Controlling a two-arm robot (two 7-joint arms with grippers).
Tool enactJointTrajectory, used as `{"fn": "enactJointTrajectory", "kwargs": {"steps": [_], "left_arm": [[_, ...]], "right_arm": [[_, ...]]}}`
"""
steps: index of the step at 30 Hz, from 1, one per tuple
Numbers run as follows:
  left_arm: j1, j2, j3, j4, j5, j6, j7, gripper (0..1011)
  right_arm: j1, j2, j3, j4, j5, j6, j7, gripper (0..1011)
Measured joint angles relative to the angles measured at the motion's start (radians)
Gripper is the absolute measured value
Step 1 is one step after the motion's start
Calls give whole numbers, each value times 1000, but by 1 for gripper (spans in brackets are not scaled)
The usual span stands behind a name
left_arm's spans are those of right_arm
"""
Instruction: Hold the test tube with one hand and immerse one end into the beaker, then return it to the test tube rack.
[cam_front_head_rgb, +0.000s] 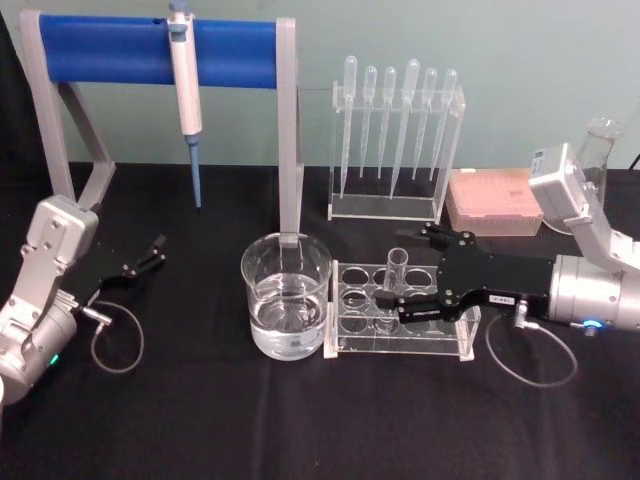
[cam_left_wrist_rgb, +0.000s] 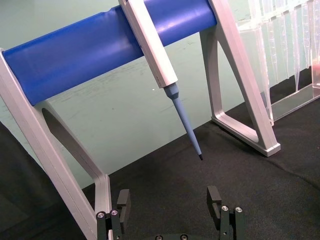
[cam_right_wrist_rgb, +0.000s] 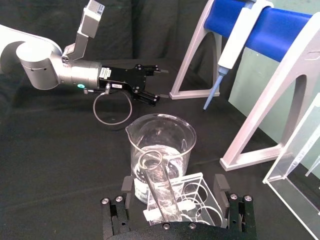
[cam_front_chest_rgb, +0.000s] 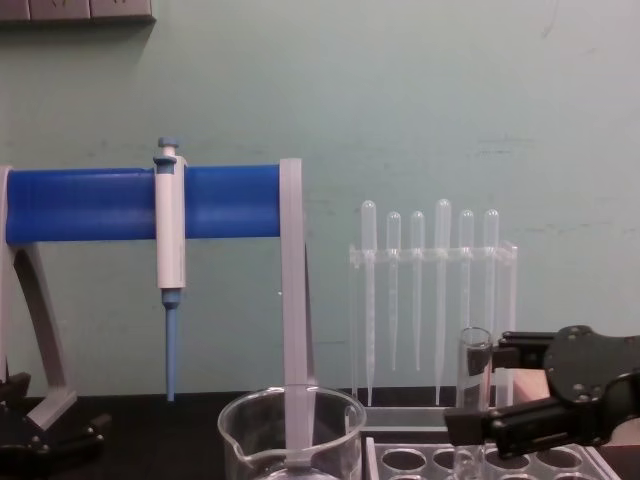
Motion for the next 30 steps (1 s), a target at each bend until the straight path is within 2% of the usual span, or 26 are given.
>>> {"fn": "enactJointTrajectory", "kwargs": {"steps": [9,20,22,30], "left_arm": [[0,0,0,0,0,0,0,1000],[0,0,0,0,0,0,0,1000],[0,0,0,0,0,0,0,1000],[0,0,0,0,0,0,0,1000]], "right_arm": [[29,-29,-25,40,1,-12,17,1003],[28,-28,-24,38,3,-12,18,996],[28,-28,-24,37,3,-12,18,969],[27,-27,-23,35,3,-11,17,741]]}}
